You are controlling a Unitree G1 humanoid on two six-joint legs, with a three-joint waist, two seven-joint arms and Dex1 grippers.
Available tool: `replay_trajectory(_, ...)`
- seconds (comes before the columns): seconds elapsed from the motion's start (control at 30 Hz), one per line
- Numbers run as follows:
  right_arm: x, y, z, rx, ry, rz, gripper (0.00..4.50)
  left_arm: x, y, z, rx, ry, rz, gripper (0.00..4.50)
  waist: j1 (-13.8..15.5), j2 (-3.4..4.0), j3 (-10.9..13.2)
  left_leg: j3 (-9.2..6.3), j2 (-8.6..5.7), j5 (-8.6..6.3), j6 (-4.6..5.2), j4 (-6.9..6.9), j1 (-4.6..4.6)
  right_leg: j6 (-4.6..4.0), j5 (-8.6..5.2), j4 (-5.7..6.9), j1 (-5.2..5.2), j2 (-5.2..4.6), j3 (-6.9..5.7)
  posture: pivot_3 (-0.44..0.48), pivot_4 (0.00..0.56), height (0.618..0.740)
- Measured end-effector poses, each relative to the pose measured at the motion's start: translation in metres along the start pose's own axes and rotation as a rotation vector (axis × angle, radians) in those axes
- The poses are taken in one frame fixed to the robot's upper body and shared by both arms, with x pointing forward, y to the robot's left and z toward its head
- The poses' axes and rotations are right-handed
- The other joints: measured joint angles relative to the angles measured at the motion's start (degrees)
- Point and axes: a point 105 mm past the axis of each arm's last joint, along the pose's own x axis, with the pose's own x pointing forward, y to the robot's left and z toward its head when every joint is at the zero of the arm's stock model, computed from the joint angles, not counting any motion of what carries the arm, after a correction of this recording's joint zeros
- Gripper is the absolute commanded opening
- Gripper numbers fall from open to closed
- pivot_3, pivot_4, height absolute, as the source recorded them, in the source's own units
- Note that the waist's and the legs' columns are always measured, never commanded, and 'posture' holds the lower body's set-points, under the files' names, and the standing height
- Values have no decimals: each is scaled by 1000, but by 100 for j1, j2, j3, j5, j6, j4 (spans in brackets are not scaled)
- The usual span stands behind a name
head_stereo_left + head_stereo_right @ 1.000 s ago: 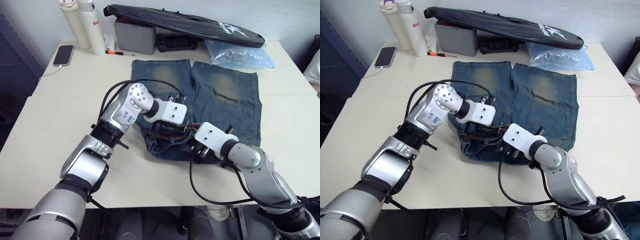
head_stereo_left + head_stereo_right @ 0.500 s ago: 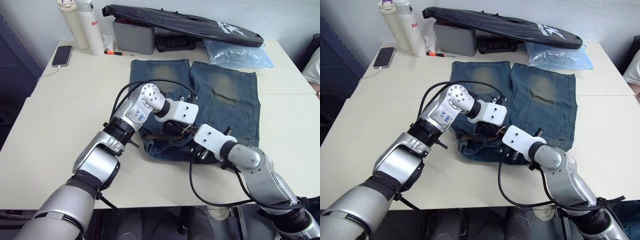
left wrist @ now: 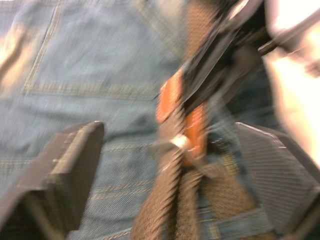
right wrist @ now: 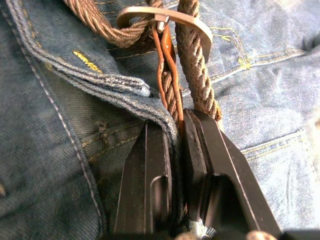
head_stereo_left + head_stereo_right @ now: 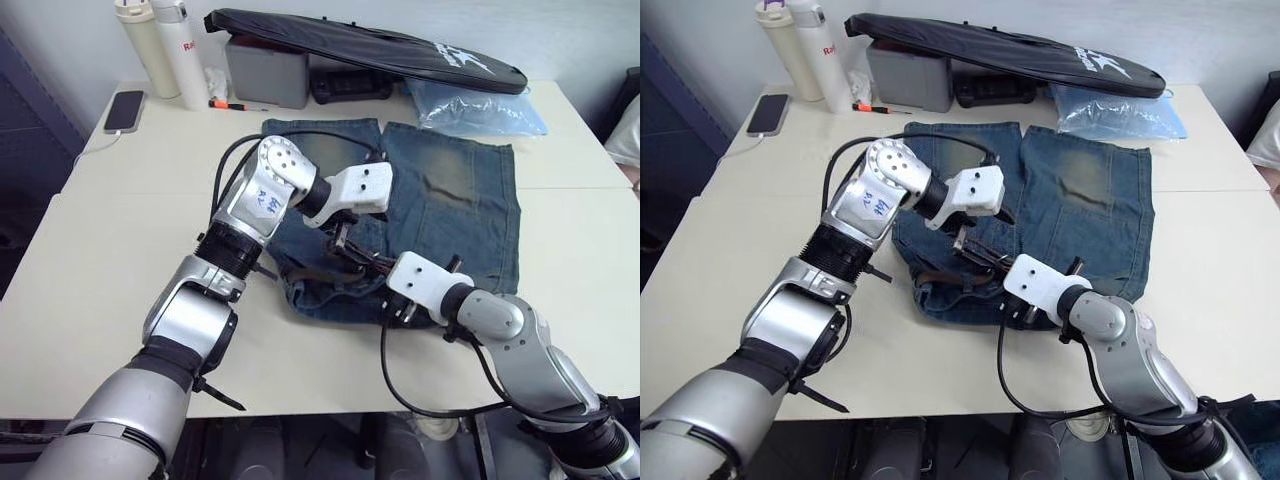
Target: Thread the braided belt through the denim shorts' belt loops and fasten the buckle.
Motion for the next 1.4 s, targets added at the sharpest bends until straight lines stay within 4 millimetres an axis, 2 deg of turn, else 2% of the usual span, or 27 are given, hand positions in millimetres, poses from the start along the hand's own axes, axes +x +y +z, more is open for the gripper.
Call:
replay_trajectory(0.1, -7, -4, -4, -25, 1, 36, 0, -21, 0, 8, -68, -60, 17, 4460, -2, 0, 0, 0, 0, 0, 0, 0, 1, 0, 0, 1, 0, 0, 1, 0, 150, 740)
replay_trajectory(0.2, -12, -7, -1, -72, -20, 58, 0, -33, -1, 13, -122, -107, 28, 4460, 9, 0, 0, 0, 0, 0, 0, 0, 0, 0, 0, 0, 0, 0, 1, 0, 150, 740)
replay_trajectory(0.37, -18, -4, 3, -170, -46, 159, 0, -62, -11, 7, -216, -94, 42, 4460, -6, 0, 0, 0, 0, 1, -1, -3, 3, 0, 0, 1, -1, 1, 1, 0, 150, 740)
replay_trajectory(0.53, -20, 7, 7, -173, -85, 256, 2325, -68, -29, -27, -327, -27, 61, 4500, -3, -1, 0, 0, 0, 1, -2, 0, 3, 0, 0, 3, -1, 0, 2, 0, 150, 740)
replay_trajectory(0.67, -28, 13, 8, -169, -89, 349, 4244, -71, -39, -39, -334, 29, 63, 4500, 29, -2, 1, 0, 0, 1, -2, 4, 0, 0, 0, 1, 1, 0, 2, 0, 150, 740)
replay_trajectory(0.7, -33, 11, 9, -164, -86, 371, 4431, -71, -43, -42, -317, 44, 60, 4500, 26, -1, 1, 0, 0, 1, -2, 4, 1, 0, 0, 2, 0, 0, 3, 0, 150, 740)
replay_trajectory(0.77, -45, 4, 13, -139, -84, 401, 4431, -68, -48, -48, -312, 58, 41, 4500, 24, -2, 1, 0, 0, 1, -2, 4, 2, -1, 0, 4, 0, 0, 2, 0, 150, 740)
replay_trajectory(0.83, -57, -1, 24, -79, -114, 428, 4431, -64, -53, -51, -302, 69, 15, 4500, 20, -2, 1, -1, 1, 1, -2, 4, 3, -1, 0, 5, 0, 1, 2, 0, 150, 740)
replay_trajectory(0.87, -66, -3, 33, 3, -135, 476, 4431, -61, -56, -51, -301, 57, -8, 4500, 19, -2, 1, -1, 1, 1, -2, 4, 2, -1, 0, 5, 0, 0, 3, 0, 150, 740)
replay_trajectory(0.97, -89, -19, 50, 58, -142, 503, 4500, -54, -58, -46, -290, 20, -46, 3697, 31, -2, 1, -2, 1, 1, -1, 7, 3, -2, 0, 6, 2, 0, 3, 0, 150, 740)
replay_trajectory(1.03, -96, -30, 52, 65, -115, 460, 4500, -46, -57, -46, -293, -3, -61, 2820, 46, -3, 1, -2, 1, -1, 1, 9, 2, -2, -1, 4, 4, 0, 3, 0, 150, 740)
replay_trajectory(1.17, -98, -34, 44, 102, -59, 441, 4500, -23, -53, -52, -280, -19, -80, 863, 34, -3, 1, -1, 1, -1, 1, 9, 2, -2, 0, 6, 3, 0, 4, 0, 150, 740)
replay_trajectory(1.23, -98, -38, 40, 117, -39, 408, 4500, -12, -51, -59, -269, 0, -87, 43, 29, -3, 1, 0, 1, -1, 0, 9, 2, -2, 0, 6, 3, 0, 4, 0, 150, 740)
replay_trajectory(1.4, -98, -43, 34, 140, -31, 345, 4500, 10, -50, -73, -265, 17, -83, 43, 26, -3, 1, 0, 1, -1, 0, 9, 2, -2, 0, 7, 2, 0, 4, 0, 150, 740)
